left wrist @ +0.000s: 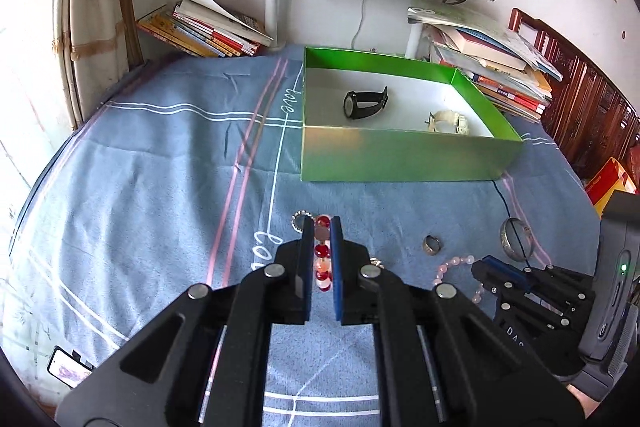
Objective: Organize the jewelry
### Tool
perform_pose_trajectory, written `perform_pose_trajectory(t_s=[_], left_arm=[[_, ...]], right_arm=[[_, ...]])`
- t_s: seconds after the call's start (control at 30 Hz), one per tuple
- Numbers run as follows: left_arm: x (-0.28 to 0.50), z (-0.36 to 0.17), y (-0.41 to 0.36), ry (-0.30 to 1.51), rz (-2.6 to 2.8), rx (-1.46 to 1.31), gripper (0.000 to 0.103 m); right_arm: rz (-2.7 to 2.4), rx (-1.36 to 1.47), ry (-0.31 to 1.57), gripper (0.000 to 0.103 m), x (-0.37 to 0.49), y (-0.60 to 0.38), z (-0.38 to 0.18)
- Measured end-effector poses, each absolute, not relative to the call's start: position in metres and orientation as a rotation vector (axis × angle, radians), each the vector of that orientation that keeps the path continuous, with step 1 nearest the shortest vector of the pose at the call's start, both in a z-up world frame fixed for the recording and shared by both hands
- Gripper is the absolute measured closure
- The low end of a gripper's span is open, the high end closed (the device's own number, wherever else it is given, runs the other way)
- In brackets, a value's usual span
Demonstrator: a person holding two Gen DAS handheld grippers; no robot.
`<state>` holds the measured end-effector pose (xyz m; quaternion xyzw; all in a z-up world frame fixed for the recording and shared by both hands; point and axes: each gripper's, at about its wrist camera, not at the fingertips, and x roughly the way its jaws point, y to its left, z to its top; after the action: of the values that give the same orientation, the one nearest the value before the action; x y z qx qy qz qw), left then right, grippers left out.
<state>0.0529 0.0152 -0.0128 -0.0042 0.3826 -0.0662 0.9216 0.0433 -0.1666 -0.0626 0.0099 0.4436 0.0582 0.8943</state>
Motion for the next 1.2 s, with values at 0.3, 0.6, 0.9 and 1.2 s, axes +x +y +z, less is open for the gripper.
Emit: perform_pose_trajectory(t_s=[0.3,0.6,0.9,1.2], left_arm=[[0.055,-0.019,0.016,0.795,-0.124,0.000,0.095],[0.055,-0.022,0.016,0.794,-0.108,0.009,0.095],[0.058,-0.029,0.016,0.807,-0.095,0.015,0.095],[0.060,-0.034,0.017,0.817,-0.088,0.015,0.095]], right_arm=[[0.118,0.019,0.909,0.095,0.043,-0.168,-0.059],[0.117,0.011,0.868,0.095,0.043,-0.169,-0.041],[0.106,-0.007,0.796,0.095,0.041,-0.172,-0.014],[0.113,-0.005,0.816,0.095,0.042,-0.168,-0.023]])
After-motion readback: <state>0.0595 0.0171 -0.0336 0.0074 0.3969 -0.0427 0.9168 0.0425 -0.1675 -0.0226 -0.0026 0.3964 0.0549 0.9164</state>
